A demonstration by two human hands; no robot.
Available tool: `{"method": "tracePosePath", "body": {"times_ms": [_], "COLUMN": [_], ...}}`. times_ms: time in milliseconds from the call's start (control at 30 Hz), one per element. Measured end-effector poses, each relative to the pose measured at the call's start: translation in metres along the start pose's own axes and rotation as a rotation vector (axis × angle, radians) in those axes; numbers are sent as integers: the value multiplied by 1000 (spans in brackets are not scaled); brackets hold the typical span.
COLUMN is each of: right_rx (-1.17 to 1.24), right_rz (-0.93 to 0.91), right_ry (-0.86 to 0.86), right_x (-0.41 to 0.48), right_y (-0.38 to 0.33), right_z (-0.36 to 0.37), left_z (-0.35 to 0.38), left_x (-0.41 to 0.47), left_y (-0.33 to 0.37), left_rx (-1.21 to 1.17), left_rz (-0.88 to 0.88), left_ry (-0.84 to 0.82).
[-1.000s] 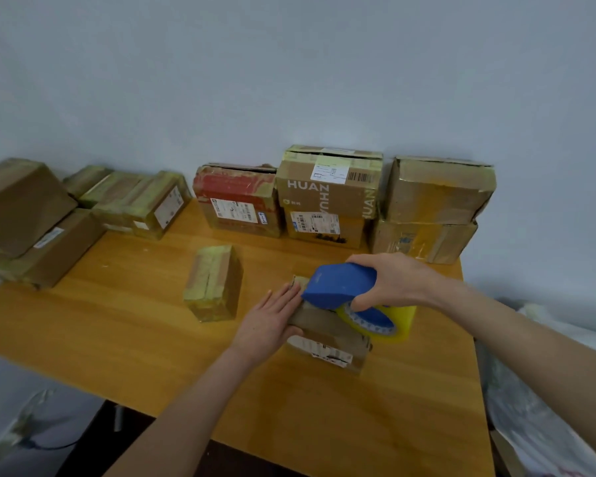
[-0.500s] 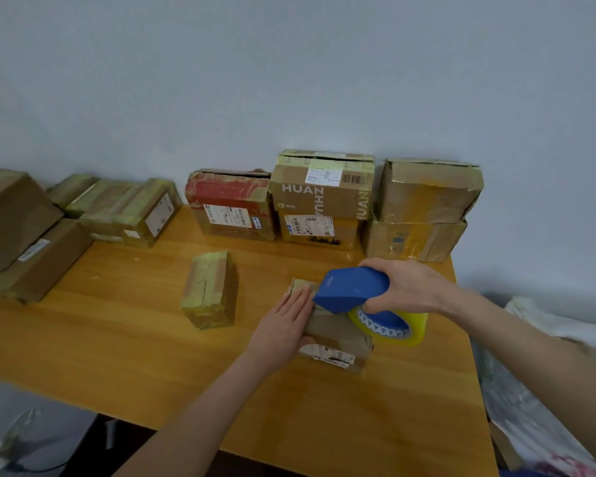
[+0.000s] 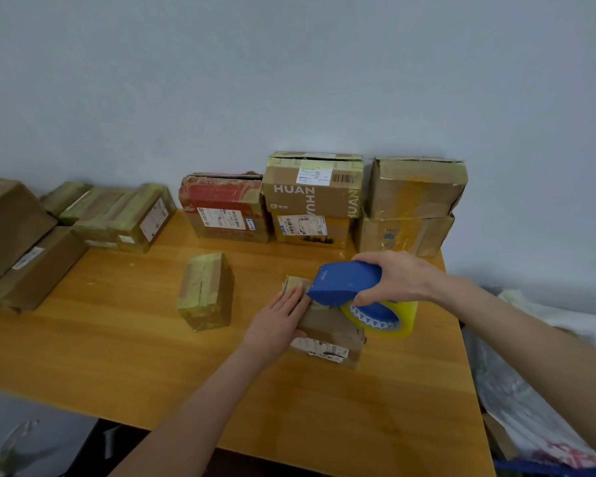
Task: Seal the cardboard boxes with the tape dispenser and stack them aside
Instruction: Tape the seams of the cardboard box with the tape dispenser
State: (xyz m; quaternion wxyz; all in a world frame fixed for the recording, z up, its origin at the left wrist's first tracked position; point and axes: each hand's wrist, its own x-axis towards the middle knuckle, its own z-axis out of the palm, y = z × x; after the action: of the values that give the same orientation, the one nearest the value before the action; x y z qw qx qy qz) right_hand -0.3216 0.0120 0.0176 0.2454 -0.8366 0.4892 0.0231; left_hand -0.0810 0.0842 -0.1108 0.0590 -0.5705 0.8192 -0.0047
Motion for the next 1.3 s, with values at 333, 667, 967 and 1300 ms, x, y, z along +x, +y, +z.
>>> {"method": "tracePosePath", "body": {"times_ms": [333, 667, 967, 1300], "right_rx": [-28, -125, 7, 139], "right_rz": [77, 116, 88, 53], "right_ry": [-74, -100, -100, -96], "right_x": [-20, -20, -19, -40], "right_y": [41, 51, 44, 65], "right_z": [5, 22, 38, 34], "left_z": [-3, -1, -5, -6], "left_x": [-3, 15, 13, 8], "left_y": [7, 36, 13, 15], "left_rx": [21, -19, -26, -72], "left_rz": [-31, 29, 29, 44], "left_ry": [15, -10, -29, 6]}}
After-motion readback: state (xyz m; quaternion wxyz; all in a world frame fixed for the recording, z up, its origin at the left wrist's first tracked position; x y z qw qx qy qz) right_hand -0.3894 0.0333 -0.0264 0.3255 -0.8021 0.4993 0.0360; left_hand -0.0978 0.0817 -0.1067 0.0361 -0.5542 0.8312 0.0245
